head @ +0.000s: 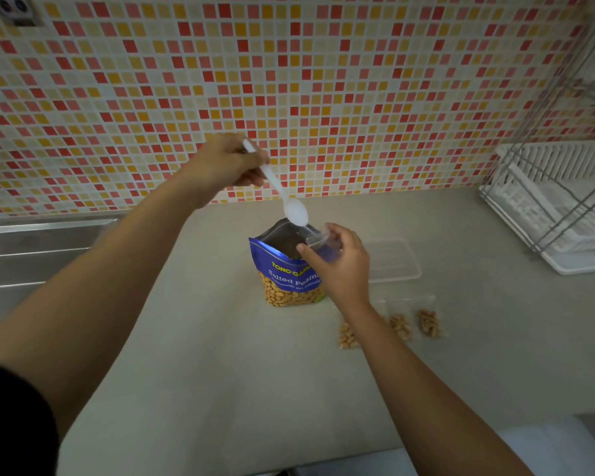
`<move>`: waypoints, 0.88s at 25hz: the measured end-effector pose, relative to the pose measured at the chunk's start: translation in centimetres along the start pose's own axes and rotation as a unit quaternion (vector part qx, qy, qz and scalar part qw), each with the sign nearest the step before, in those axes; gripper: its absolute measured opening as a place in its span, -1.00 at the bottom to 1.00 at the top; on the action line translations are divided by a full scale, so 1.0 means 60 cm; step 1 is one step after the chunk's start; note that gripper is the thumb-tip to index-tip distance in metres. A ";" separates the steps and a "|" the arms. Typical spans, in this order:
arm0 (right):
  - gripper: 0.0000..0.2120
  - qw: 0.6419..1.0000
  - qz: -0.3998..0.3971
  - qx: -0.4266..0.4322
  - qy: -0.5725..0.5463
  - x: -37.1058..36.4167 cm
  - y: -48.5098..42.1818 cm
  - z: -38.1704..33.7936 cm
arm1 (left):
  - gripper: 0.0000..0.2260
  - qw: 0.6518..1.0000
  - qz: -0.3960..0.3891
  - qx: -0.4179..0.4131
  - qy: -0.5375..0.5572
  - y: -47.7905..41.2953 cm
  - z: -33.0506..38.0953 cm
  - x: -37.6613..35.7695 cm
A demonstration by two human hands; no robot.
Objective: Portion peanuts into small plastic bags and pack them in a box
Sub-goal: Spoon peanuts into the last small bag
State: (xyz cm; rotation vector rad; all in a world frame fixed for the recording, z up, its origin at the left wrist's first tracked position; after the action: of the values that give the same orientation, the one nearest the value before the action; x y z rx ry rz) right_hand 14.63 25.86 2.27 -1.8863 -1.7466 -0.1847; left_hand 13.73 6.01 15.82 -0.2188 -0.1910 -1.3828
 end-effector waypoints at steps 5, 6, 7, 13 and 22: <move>-0.50 0.997 -0.035 -0.034 -0.057 0.005 0.008 0.015 | -0.88 0.973 -0.073 -0.035 -0.214 0.010 -0.076 -0.045; -0.52 0.997 -0.035 -0.033 -0.062 0.006 0.008 0.016 | -0.86 0.942 -0.094 -0.073 -0.315 0.012 -0.088 -0.068; -0.53 0.997 -0.035 -0.033 -0.066 0.007 0.007 0.018 | -0.84 0.908 -0.110 -0.095 -0.392 0.014 -0.100 -0.089; -0.57 0.995 -0.057 -0.029 -0.071 0.015 0.004 0.025 | -0.83 0.940 -0.072 0.038 -0.331 0.003 -0.142 -0.125; -0.61 0.994 -0.084 -0.017 -0.069 0.023 0.003 0.026 | -0.88 0.986 0.025 0.163 0.025 0.004 -0.135 -0.071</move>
State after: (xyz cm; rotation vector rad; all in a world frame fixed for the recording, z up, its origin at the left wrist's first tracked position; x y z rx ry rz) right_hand 14.61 27.80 1.52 -1.8121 -2.0091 -0.1525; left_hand 13.23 7.96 6.91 0.0837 -0.3639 -1.2845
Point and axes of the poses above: each hand's wrist, its own y-axis away from the middle knuckle, its own x-axis out of the back of the hand, z = x × y, the point moved 3 cm from there along -y, towards the middle knuckle, and after that the axes turned 8 degrees about y, right-handed, at the moved point
